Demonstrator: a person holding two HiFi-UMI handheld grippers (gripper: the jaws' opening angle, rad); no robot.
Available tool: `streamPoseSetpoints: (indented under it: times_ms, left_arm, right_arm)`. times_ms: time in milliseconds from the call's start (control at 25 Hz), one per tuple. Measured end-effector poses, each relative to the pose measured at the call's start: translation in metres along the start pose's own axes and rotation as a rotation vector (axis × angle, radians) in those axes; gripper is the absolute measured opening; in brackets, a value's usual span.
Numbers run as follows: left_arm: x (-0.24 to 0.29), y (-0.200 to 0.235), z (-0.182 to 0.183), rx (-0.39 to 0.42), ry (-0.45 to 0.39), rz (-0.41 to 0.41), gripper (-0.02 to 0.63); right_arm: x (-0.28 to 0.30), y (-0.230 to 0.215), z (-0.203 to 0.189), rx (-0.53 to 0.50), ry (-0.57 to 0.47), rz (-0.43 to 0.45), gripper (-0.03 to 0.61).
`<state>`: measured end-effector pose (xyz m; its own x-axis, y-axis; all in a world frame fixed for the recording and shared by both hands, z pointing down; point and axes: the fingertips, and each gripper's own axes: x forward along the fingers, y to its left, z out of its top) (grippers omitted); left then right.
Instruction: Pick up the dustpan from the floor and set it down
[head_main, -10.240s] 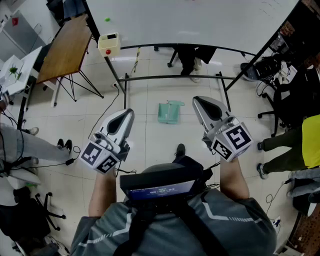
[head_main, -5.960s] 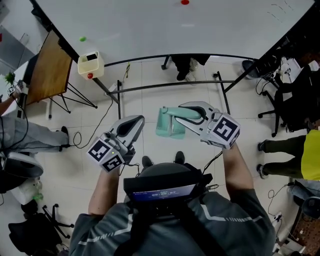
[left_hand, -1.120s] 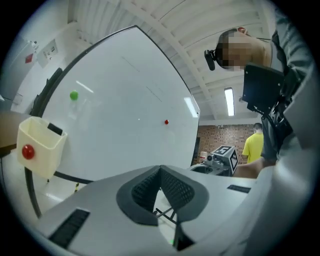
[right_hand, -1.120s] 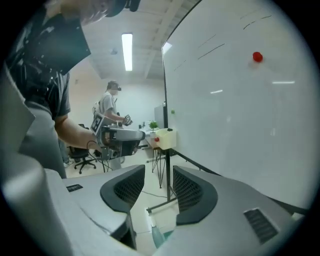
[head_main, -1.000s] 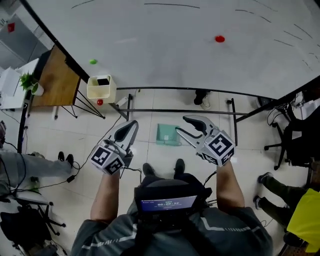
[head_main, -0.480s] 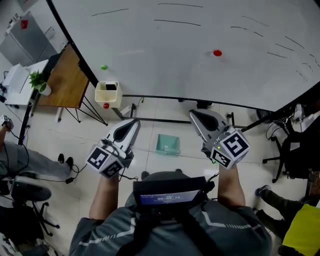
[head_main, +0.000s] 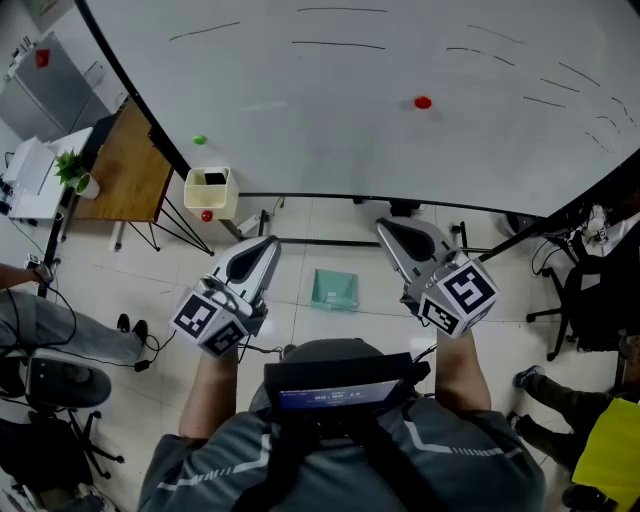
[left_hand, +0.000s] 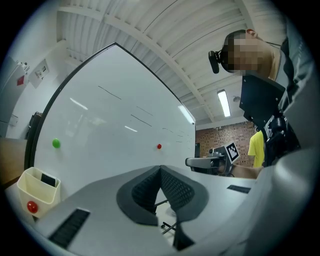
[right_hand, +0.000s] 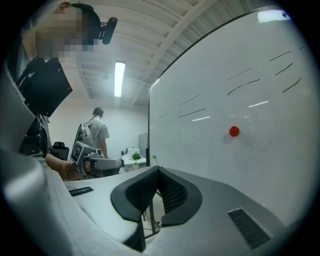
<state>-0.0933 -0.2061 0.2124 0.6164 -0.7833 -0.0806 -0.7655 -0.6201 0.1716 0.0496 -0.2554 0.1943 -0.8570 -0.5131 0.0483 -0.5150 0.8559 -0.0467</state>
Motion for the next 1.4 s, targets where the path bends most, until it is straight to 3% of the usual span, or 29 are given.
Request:
streamPoseSetpoints:
  times_ms: [600, 1000, 1200, 1400]
  left_arm:
    - [-0.013, -0.01, 0.007, 0.003, 0.026, 0.027, 0.028]
    - [-0.058, -0.029, -0.024, -0.006, 0.098, 0.292, 0.028]
    - [-0.114, -0.057, -0.032, 0.004, 0.073, 0.273, 0.028]
    - [-0.214, -0.067, -0.039, 0.015, 0.047, 0.215, 0.028]
  right_arm:
    - [-0.004, 0.01, 0.004, -0.009, 0.009, 0.02, 0.021]
    - [-0.042, -0.006, -0.042, 0.025, 0.004, 0.123, 0.021]
    - [-0.057, 0.044, -0.046, 0.015, -0.001, 0.104, 0.023]
    - [-0.055, 0.143, -0.057, -0.039, 0.02, 0.044, 0.021]
